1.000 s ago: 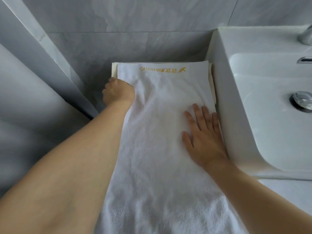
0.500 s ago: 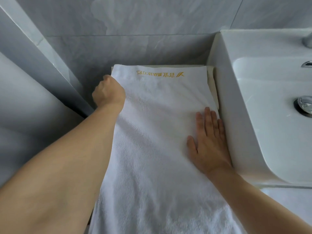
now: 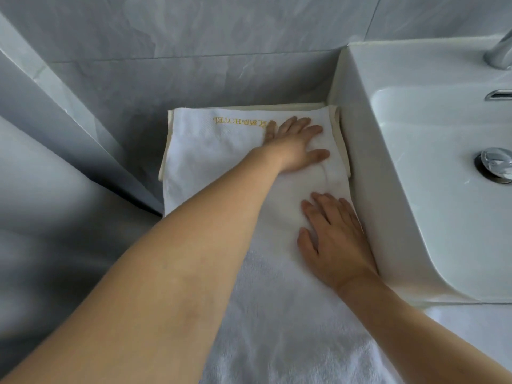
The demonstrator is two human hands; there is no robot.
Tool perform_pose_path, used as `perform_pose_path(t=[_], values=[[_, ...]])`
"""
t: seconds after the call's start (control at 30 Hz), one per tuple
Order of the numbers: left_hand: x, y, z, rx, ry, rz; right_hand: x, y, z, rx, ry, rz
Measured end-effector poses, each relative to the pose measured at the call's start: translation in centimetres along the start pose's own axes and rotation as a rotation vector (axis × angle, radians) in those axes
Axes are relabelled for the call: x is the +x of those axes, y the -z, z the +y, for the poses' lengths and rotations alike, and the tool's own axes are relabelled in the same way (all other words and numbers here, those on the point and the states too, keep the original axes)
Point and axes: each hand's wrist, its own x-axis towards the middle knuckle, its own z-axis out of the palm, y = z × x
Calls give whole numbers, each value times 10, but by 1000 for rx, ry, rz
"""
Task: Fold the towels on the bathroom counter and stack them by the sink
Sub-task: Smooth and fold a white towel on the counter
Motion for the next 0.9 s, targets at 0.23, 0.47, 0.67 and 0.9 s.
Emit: perform_pose_path(t=[0.23, 0.47, 0.67, 0.9], values=[[22, -11, 4, 83, 54, -15, 1, -2, 1, 44, 97, -40], [47, 9, 12, 34, -28, 204, 1, 0, -1, 49, 78, -37], [57, 19, 19, 298, -126, 460, 2, 0, -1, 41, 73, -28], [60, 30, 21, 161, -98, 308, 3, -1, 0, 29, 71, -22]])
